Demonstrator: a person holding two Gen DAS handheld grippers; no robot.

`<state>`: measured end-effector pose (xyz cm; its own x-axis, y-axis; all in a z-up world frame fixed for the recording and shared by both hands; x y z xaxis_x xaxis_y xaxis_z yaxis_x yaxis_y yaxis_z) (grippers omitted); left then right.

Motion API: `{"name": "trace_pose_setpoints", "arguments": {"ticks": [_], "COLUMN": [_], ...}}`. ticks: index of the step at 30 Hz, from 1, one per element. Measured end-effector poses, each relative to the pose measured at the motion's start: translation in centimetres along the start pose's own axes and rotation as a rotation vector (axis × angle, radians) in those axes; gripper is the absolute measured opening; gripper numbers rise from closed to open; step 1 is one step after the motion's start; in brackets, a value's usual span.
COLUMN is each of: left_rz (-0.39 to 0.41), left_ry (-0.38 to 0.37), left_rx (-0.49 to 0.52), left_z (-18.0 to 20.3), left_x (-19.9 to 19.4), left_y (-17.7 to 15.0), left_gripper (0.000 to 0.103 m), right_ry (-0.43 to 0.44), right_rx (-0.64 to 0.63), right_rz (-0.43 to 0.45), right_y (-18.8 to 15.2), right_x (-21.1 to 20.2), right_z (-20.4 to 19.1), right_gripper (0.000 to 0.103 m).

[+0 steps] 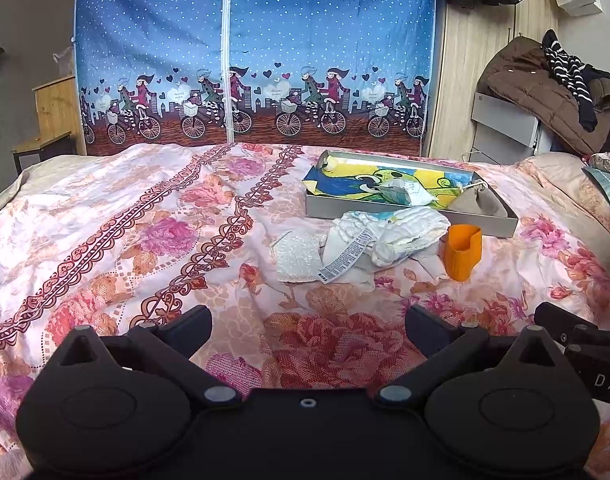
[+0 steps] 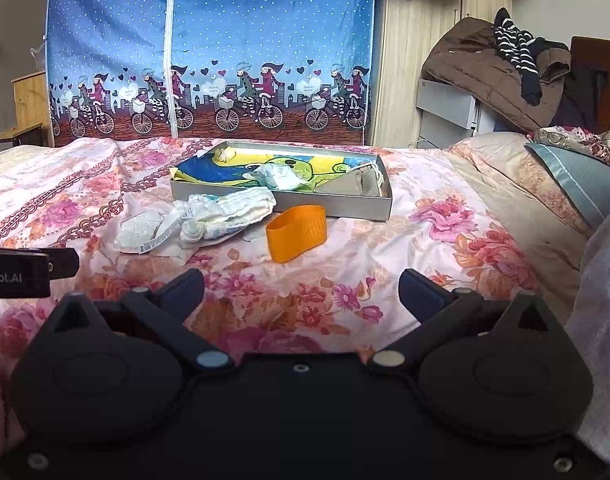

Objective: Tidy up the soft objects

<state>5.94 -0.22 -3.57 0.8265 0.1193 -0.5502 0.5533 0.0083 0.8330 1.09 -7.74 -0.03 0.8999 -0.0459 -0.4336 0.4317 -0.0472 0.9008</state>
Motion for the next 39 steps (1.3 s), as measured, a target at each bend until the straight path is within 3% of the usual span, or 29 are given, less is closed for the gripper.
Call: {"name": "trace_pose_setpoints", "arguments": {"ticks": [39], "left_rz": [-0.002], "left_ry": [0.001], "left_rx": [0.002], "left_z": [0.07], "left_x": [0.00], "left_y": [0.04], "left_gripper": [0.102], "right_ry": [-0.005], "right_rx": [0.009], "right_rz": [-0.007], "right_y": [-0.07], "right_x": [0.10], "right_z": [0.02], "right_gripper": [0.102]}}
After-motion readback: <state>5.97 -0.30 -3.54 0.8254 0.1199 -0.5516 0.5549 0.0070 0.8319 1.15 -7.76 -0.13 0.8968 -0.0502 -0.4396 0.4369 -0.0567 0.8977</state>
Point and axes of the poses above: each gripper's, at about its wrist camera, not at the fingertips, and x roughly the way its jaws point, z to its right, y to its top, the point moved 4 cm from there along x, roughly the way its jaws point, and after that the axes turned 10 degrees about y, right-handed, at the moved point
